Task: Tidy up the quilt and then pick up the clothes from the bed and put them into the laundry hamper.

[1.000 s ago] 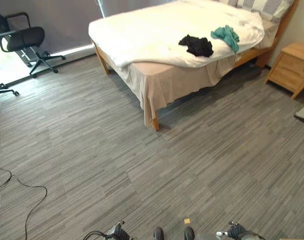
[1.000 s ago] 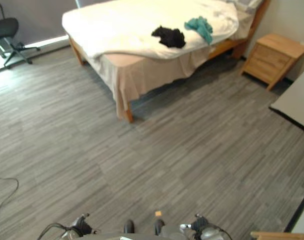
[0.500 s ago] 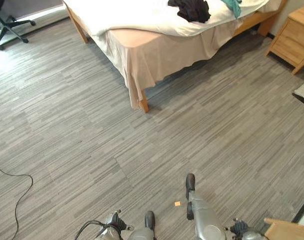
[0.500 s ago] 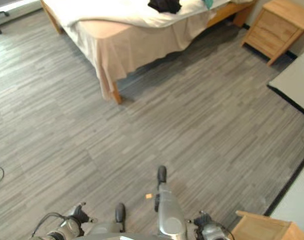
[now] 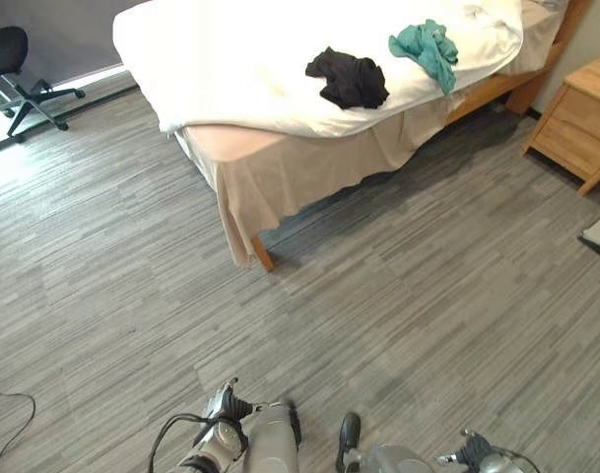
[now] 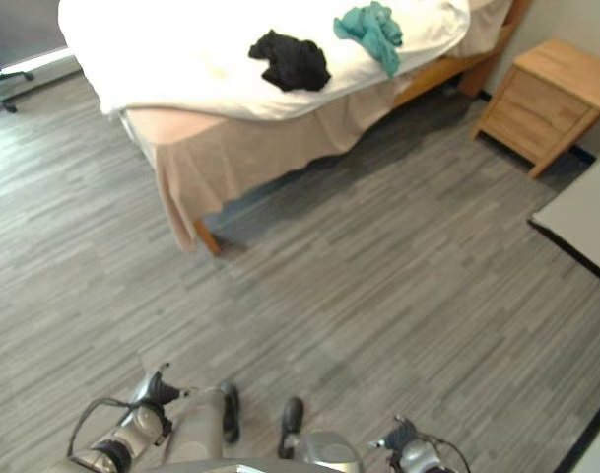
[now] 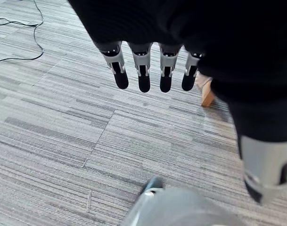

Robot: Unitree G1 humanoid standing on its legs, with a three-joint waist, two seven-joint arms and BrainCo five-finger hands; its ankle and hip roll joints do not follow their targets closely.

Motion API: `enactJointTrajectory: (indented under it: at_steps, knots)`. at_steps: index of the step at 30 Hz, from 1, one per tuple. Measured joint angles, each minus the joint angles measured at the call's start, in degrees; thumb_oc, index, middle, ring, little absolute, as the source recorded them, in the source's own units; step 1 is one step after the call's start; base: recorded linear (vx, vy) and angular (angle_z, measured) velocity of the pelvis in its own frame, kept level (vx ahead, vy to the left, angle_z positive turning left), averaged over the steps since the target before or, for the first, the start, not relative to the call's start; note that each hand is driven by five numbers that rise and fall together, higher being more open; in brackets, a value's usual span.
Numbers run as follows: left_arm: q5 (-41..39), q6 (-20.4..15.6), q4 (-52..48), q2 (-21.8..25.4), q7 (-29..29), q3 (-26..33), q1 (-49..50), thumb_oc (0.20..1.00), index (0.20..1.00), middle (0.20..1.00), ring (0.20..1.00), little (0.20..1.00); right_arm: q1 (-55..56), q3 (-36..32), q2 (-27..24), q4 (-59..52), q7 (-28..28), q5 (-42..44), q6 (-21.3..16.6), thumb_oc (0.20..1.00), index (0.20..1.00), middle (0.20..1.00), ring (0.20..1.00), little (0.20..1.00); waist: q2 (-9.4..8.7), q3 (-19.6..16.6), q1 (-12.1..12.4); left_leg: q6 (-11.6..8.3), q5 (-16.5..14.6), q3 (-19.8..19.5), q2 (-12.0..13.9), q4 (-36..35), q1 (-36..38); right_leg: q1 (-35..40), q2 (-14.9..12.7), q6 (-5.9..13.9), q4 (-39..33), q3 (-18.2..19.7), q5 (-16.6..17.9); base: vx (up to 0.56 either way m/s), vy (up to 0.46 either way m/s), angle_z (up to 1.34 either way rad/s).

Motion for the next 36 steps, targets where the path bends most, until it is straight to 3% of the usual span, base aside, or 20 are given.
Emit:
enactJointTrajectory:
  at_steps: [1,3,4,5,6,7,8,10,13,15,18,19,20,21,22,24,26,30,32,36]
  knots:
    - [-0.4,0.2,0.4,0.3,0.4,0.7,0.5,1.0,1.0,1.0,1.0,1.0,-0.4,0.8,-0.3,-0.8,-0.3,-1.6,-0.1,1.0,1.0,1.0,1.0,1.0,-0.85,0.4,0.1,0.94,2.0,3.4,-0.9,-2.2,-0.8,4.5,1.8,-5.83,-2.6,-0.6,-0.8,0.51,0.134,0.15]
    - [-0.1,0.2,1.2,1.5,0.9,0.6,3.1,1.0,1.0,1.0,1.0,1.0,0.4,1.9,1.3,0.5,-1.0,-3.6,0.1,1.0,1.0,1.0,1.0,1.0,-4.24,-1.2,1.3,5.71,2.0,6.0,-5.6,2.5,-1.1,9.0,1.2,-2.23,-2.0,-1.6,-3.1,0.6,0.163,0.17]
    - [-0.2,0.8,2.0,0.8,1.1,1.8,3.4,1.0,1.0,1.0,1.0,1.0,0.8,1.9,1.7,1.2,-1.3,-4.6,-0.1,1.0,1.0,1.0,1.0,1.0,-4.65,-1.5,1.6,10.58,0.5,7.3,-7.4,5.5,-0.7,9.4,1.6,-1.49,1.3,-0.8,-3.5,0.28,0.099,0.02]
    - [-0.1,1.1,3.3,0.2,1.1,1.7,4.2,1.0,1.0,1.0,1.0,1.0,1.7,1.6,1.7,1.1,-1.3,-5.0,-0.2,1.0,1.0,1.0,1.0,1.0,-3.94,-1.8,1.7,13.28,-0.8,7.6,-8.4,7.7,0.7,8.7,2.8,-1.46,5.1,-0.1,-3.5,0.32,0.165,0.2]
    - [-0.1,1.4,3.3,-0.1,1.0,0.8,5.8,1.0,1.0,1.0,1.0,1.0,3.3,1.4,1.8,0.9,-1.2,-5.2,-0.2,1.0,1.0,1.0,1.0,1.0,-1.53,-3.2,2.2,20.46,-1.9,7.9,-9.3,5.5,4.3,7.8,6.7,-0.71,11.7,0.5,-3.4,0.32,0.165,0.2]
    - [-0.2,1.5,3.2,0.3,0.9,0.1,6.5,1.0,1.0,1.0,1.0,1.0,5.0,1.2,2.0,0.2,-1.1,-5.2,-0.3,1.0,1.0,1.0,1.0,1.0,0.81,-4.1,1.8,20.98,-2.2,7.2,-8.5,1.2,8.1,5.4,8.5,-0.36,20.6,-0.9,-3.3,0.43,0.152,0.35]
    - [-0.4,2.1,4.0,3.4,0.8,0.4,7.3,1.0,1.0,1.0,1.0,1.0,4.6,1.8,5.5,-0.5,-0.9,-4.8,-0.1,1.0,1.0,1.0,1.0,1.0,-4.83,-3.2,0.9,21.46,-0.9,4.6,-10.2,-0.8,10.6,-3.4,3.1,1.32,40.3,-1.9,-5.3,0.23,0.042,0.38]
    - [-0.9,2.7,5.7,3.7,0.4,1.1,6.1,1.0,1.0,1.0,1.0,1.0,4.6,1.4,6.3,-1.6,-1.1,-4.5,0.2,1.0,1.0,1.0,1.0,1.0,-7.97,-2.8,-1.0,18.31,-0.5,0.9,-10.9,-1.2,13.1,-12.4,-3.3,1.89,48.7,2.8,-6.7,0.39,-0.002,0.74]
    - [-1.1,2.2,4.7,3.2,0.4,0.6,3.2,1.0,1.0,1.0,1.0,1.0,4.5,0.3,5.7,-1.6,-1.0,-3.9,0.7,1.0,1.0,1.0,1.0,1.0,-6.51,-1.8,-1.8,16.1,-0.1,-3.7,-10.9,-3.8,16.0,-16.2,-9.1,2.57,40.8,6.3,-7.5,0.42,-0.078,1.03]
    - [-1.2,2.3,4.3,4.0,0.4,0.6,0.9,1.0,1.0,1.0,1.0,1.0,3.8,-0.4,5.7,-2.6,-1.0,-2.3,0.7,1.0,1.0,1.0,1.0,1.0,-4.84,-0.4,-1.5,14.19,-1.2,-8.3,-10.0,-5.1,19.3,-16.1,-11.7,4.92,19.7,9.8,-5.9,0.51,-0.224,1.11]
    - [-1.0,2.3,5.0,4.3,-0.3,0.7,0.3,1.0,1.0,1.0,1.0,1.0,4.2,-1.6,4.3,-2.9,-0.3,-0.8,0.7,1.0,1.0,1.0,1.0,1.0,-3.44,-0.7,-3.0,11.4,-4.3,-14.7,-8.3,-5.3,20.7,-11.7,-8.8,4.61,-1.8,15.7,7.4,0.4,-0.231,1.03]
    - [-1.0,2.3,5.0,4.8,-0.5,0.2,0.6,1.0,1.0,1.0,1.0,1.0,4.0,-2.3,4.6,-2.8,0.1,-0.4,0.7,1.0,1.0,1.0,1.0,1.0,-3.81,-0.6,-2.7,10.53,-4.7,-15.5,-8.3,-4.8,20.7,-10.5,-8.6,2.99,-3.2,15.0,11.2,0.39,-0.336,1.01]
    - [-1.0,2.1,4.8,4.6,-0.7,0.5,0.8,1.0,1.0,1.0,1.0,1.0,3.1,-2.9,4.9,-2.1,0.5,-0.1,1.0,1.0,1.0,1.0,1.0,1.0,-3.71,0.8,-2.8,5.95,-6.2,-16.1,-7.5,1.5,19.2,-8.6,-8.3,0.97,-3.9,14.1,12.9,0.11,-0.153,0.59]
    - [-1.0,2.1,4.8,4.3,-0.8,0.6,0.9,1.0,1.0,1.0,1.0,1.0,3.1,-2.9,5.0,-2.3,0.5,-0.1,1.1,1.0,1.0,1.0,1.0,1.0,-3.92,0.9,-2.9,5.01,-6.7,-15.4,-7.3,5.5,17.5,-7.9,-8.3,-0.19,-3.9,13.4,12.9,0.16,-0.219,0.78]
    - [-1.2,2.0,4.9,3.5,-1.2,2.0,0.6,1.0,1.0,1.0,1.0,1.0,3.2,-3.4,4.9,-2.2,0.5,0.3,1.0,1.0,1.0,1.0,1.0,1.0,-4.75,1.4,-3.3,3.07,-7.4,-14.3,-7.1,18.9,11.1,-6.5,-9.1,-2.64,-3.9,11.1,12.3,0.1,-0.1,0.6]
    - [-1.8,2.1,4.9,2.5,-1.8,2.2,1.1,1.0,1.0,1.0,1.0,1.0,2.5,-4.6,4.2,-2.6,0.2,0.6,1.0,1.0,1.0,1.0,1.0,1.0,-5.07,1.8,-2.5,-2.97,-2.2,-13.6,-6.1,31.5,5.0,-4.4,-9.1,-6.1,-3.4,9.5,11.0,0.26,-0.097,0.5]
    - [-3.8,2.2,4.7,2.4,-1.5,2.8,0.9,1.0,1.0,1.0,1.0,1.0,0.6,-5.1,3.9,-2.3,0.1,2.0,1.2,1.0,1.0,1.0,1.0,1.0,-5.41,2.3,-2.7,-2.79,-2.3,-12.2,-4.5,35.1,2.3,-2.1,-8.9,-7.38,-4.6,8.4,8.4,0.36,0.046,0.36]
    - [-5.9,2.2,3.5,2.9,-1.3,4.4,1.7,1.0,1.0,1.0,1.0,1.0,-1.0,-5.0,2.7,-1.0,0.2,2.2,1.3,1.0,1.0,1.0,1.0,1.0,-4.56,2.6,-2.9,-1.61,-1.7,-6.9,0.3,7.8,8.8,1.1,-6.3,-7.86,-5.7,7.5,8.2,0.27,0.147,0.06]
    - [-6.2,1.8,2.0,2.7,-1.4,4.0,2.5,1.0,1.0,1.0,1.0,1.0,-0.3,-5.0,1.5,-1.2,0.3,2.1,1.2,1.0,1.0,1.0,1.0,1.0,-2.64,2.0,-3.2,-2.62,0.1,-6.9,2.9,-1.9,9.9,3.0,-4.7,-5.87,-5.7,6.7,6.6,0.4,0.278,0.1]
    - [-7.1,1.2,2.1,2.0,-1.7,3.3,1.3,1.0,1.0,1.0,1.0,1.0,-0.2,-4.9,1.3,-0.5,0.4,2.1,1.3,1.0,1.0,1.0,1.0,1.0,-1.78,1.5,-2.6,-2.83,4.1,-6.9,3.8,-5.5,8.3,4.3,-4.8,-5.08,-5.7,6.8,5.1,0.3,0.261,-0.03]
